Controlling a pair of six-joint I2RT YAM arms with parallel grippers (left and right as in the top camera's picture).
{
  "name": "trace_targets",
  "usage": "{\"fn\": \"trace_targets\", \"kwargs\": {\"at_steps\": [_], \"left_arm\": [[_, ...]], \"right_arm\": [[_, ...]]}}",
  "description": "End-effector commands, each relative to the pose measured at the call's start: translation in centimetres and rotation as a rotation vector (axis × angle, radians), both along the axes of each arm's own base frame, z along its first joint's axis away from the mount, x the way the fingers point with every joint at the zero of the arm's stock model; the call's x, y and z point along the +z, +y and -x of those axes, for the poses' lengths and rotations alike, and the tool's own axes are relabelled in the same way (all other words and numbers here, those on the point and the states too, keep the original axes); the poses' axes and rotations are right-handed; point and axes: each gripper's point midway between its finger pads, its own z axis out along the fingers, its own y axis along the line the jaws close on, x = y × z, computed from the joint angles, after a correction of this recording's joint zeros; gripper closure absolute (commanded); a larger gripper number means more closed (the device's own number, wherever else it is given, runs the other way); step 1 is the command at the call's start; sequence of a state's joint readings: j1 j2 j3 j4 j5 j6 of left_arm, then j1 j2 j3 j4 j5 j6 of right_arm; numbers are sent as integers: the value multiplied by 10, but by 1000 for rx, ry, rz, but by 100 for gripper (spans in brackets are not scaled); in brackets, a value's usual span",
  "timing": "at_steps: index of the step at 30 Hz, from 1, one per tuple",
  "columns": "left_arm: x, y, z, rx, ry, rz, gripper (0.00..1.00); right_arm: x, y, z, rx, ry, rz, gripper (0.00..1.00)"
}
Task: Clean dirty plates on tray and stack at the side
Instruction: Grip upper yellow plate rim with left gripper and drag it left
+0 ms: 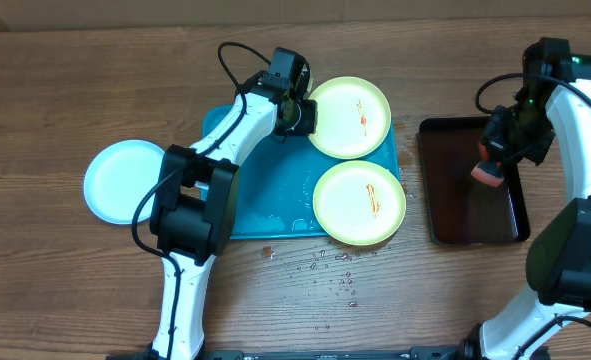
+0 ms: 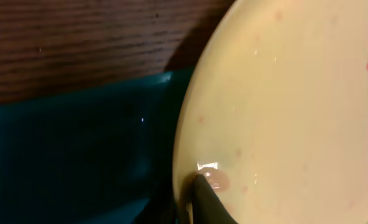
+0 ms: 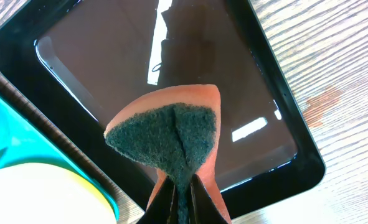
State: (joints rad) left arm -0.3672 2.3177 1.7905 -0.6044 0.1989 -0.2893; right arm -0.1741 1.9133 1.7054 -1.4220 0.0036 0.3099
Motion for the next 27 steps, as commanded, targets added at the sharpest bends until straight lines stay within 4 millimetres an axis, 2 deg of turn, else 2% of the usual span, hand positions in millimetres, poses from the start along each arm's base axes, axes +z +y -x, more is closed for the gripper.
{"fn": "trace_targets", "kwargs": {"at_steps": [1, 6, 11, 14, 16, 18, 21, 24, 27], "left_arm": [[0, -4, -11, 9, -35, -5, 96], [19, 8, -26, 44, -75, -17, 96], [71, 42, -40, 100, -126, -68, 96], [101, 66, -35, 108, -123, -105, 96], [115, 85, -22, 106, -86, -138, 96], [117, 104, -5, 127, -19, -170, 96], [108, 133, 24, 158, 117, -225, 96], [91, 156, 48, 185, 234, -271, 96], [68, 170, 62, 204, 303, -287, 96]], "right_arm": [[5, 1, -1, 7, -19, -2, 96], [5, 1, -1, 14, -19, -2, 96], [5, 1, -1, 26, -19, -2, 96], [5, 2, 0, 25, -16, -2, 96], [5, 2, 0, 25, -16, -3, 96], [5, 2, 0, 25, -16, -3, 96], [5, 2, 0, 25, -16, -3, 96], [5, 4, -1, 30, -21, -13, 96], [6, 14, -8, 64, -52, -61, 96]]}}
